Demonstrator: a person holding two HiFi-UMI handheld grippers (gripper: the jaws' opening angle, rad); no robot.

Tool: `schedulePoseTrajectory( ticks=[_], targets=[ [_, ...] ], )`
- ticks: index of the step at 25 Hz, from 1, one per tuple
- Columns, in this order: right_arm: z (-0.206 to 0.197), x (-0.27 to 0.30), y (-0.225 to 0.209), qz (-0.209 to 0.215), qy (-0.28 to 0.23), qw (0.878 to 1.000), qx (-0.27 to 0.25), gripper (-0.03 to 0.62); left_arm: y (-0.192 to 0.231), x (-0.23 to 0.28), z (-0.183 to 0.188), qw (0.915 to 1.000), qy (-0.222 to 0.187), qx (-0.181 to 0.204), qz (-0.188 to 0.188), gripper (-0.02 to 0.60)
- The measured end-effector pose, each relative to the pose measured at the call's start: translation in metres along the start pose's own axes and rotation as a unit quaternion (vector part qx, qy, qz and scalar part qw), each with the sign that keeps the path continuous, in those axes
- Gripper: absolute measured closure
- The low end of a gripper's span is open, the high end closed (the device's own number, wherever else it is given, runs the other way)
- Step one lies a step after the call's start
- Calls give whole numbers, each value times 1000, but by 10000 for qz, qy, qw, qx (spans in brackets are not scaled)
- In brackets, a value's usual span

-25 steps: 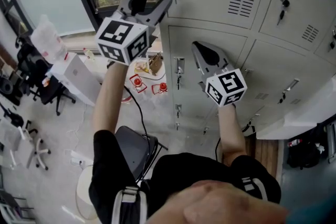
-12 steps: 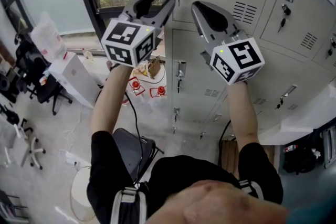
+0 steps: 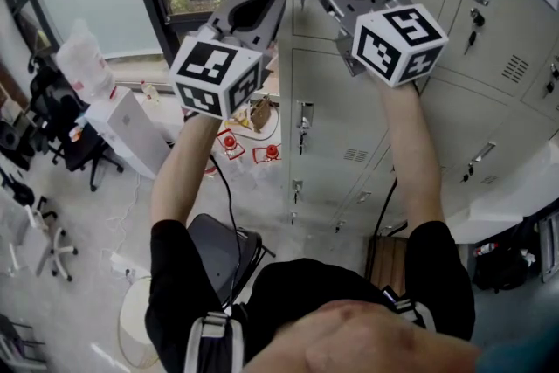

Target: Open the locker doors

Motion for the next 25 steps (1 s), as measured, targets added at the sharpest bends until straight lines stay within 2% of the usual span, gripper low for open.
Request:
schedulePoseTrajectory(
  ticks=[1, 3, 7, 12, 16, 21, 25],
  targets=[
    [0, 5, -2, 17, 39, 10000, -19, 456, -3, -1, 0, 10000, 14, 42, -20, 571],
    [4, 11, -5, -85, 80, 9998, -168, 456, -9, -3, 3, 9999, 0, 101, -60, 571],
    [13, 18, -12, -577, 188, 9964, -586, 457, -18, -11, 11, 9998, -65, -34, -175, 571],
    [6, 27, -16, -920, 646, 9899, -867, 467, -27, -19, 22, 9995, -184, 130, -225, 571],
    [-1, 35, -15, -915, 866, 9899, -655, 493, -26, -22, 19, 9995, -213, 75, -239, 571],
    [4, 35, -24, -1320, 920, 9849, -642, 496, -20, -30, 14, 9997, -112, 15, -233, 571],
    [0, 39, -25, -1370, 1092, 9829, -564, 496, -16, -37, 15, 9995, -110, -70, -299, 571]
  ],
)
Point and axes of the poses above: the fingertips, and each gripper's own axes: x forward along the fingers, y to its left, z out of its top, the point moved 1 cm from there along -x, backward along the fingers, and after that the axes turned 2 degrees about z, right-handed, at the moved point
